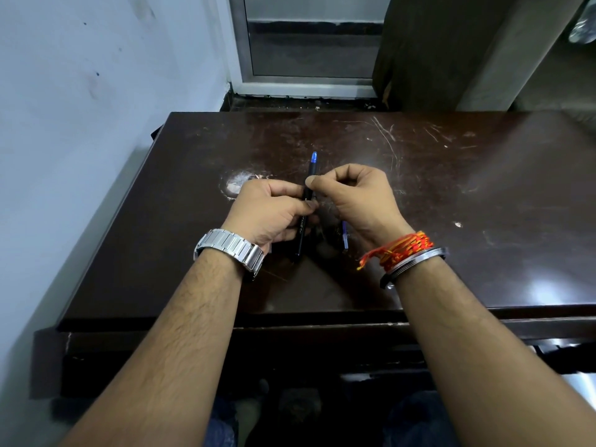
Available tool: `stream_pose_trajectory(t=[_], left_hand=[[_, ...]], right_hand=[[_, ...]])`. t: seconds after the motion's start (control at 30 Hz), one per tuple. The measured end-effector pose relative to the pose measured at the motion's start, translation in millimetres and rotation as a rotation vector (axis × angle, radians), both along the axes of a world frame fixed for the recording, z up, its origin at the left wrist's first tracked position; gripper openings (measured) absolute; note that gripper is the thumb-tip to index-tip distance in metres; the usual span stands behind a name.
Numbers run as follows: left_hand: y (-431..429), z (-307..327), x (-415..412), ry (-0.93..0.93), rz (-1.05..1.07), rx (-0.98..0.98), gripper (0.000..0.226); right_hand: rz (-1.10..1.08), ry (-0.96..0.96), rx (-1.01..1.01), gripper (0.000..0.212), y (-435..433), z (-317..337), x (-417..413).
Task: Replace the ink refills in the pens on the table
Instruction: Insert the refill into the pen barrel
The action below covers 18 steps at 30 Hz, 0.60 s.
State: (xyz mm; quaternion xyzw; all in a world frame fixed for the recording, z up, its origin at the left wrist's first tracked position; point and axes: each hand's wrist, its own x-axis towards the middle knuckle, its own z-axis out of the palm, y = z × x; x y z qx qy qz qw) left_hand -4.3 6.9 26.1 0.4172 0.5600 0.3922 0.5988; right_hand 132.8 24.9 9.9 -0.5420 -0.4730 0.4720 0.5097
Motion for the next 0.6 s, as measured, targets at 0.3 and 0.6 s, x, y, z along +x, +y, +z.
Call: stream_pose_trajectory(t=[0.3,0.6], left_hand=[[-0.3,1.5,-1.4,0.011,-0.029,-0.015,0.019],[-0.4,4.8,0.8,-0.03,-0.078,-0.012,0.021]], right_hand=[[0.033,0.132,0.006,0.01,-1.0,2.6,0.7],[0.055,0.153,0.015,0.011,-3.0,3.1,-2.3]])
